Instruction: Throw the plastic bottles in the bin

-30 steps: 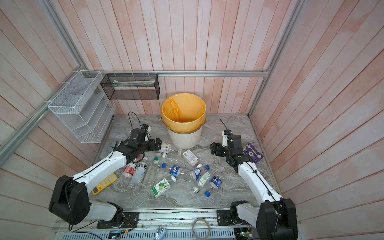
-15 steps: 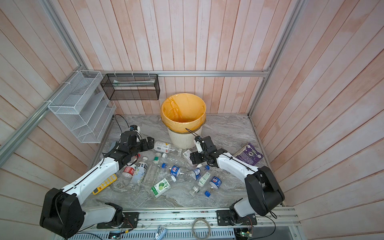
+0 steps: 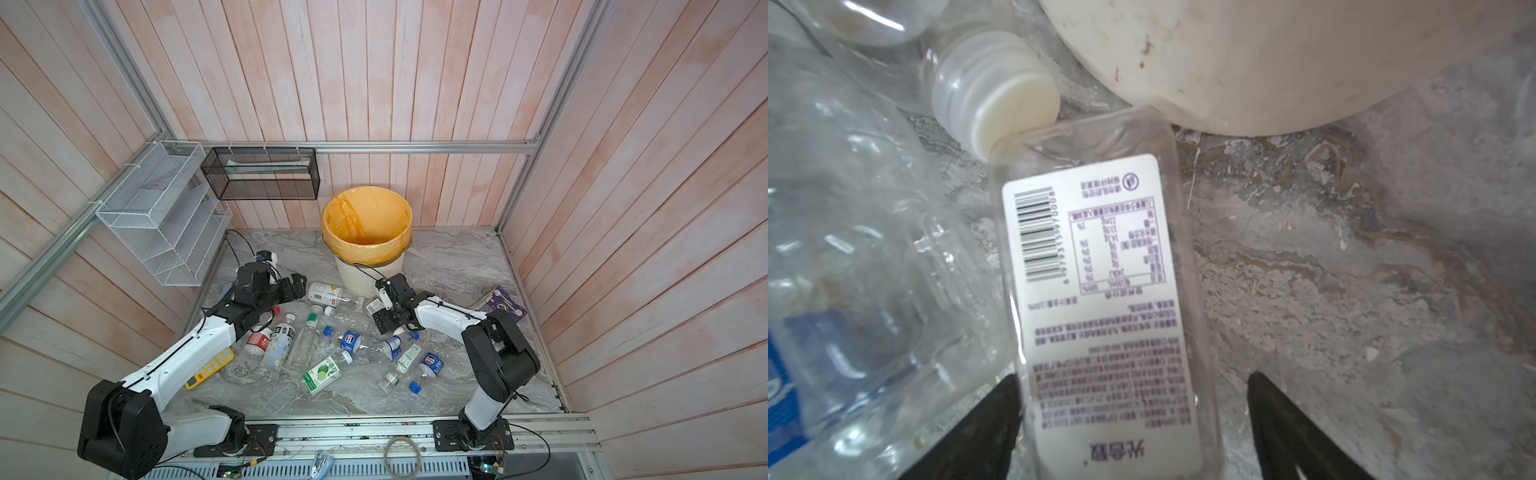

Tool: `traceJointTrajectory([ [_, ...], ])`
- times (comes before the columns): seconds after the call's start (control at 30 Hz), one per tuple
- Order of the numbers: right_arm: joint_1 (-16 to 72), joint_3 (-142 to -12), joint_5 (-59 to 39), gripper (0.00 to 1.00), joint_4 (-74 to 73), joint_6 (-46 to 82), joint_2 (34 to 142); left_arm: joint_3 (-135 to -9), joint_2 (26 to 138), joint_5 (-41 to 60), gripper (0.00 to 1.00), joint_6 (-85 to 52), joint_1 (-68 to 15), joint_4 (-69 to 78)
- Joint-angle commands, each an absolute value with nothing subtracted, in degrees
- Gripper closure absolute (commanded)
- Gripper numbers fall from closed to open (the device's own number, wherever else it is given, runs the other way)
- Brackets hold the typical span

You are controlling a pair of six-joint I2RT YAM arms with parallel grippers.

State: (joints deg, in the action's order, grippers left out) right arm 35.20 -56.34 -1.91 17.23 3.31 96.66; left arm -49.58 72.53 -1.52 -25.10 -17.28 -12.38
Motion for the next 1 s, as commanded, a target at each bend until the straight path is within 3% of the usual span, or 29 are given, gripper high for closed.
traceJointTrajectory([
  [0.0, 36.05, -57.92, 0.24, 0.16, 19.10, 1.46, 98.53, -48.58, 72.36, -0.84, 0.01, -25.06, -16.97, -11.47],
  [0.27, 36.17, -58.69, 0.88, 0.24, 19.04, 0.20, 100.38, -48.38, 72.44, -0.83, 0.00, -25.05, -16.72, -11.68],
  [0.47, 36.18, -57.37, 1.56, 0.40, 17.72, -0.09, 98.26, -48.15, 72.32, -0.70, 0.00, -25.09, -16.69, -11.74],
  [0.97, 30.98, -45.53, 4.08, 0.52, 10.81, 3.35, 75.61, -47.49, 70.95, -0.51, 0.01, -25.85, -16.70, -11.37],
])
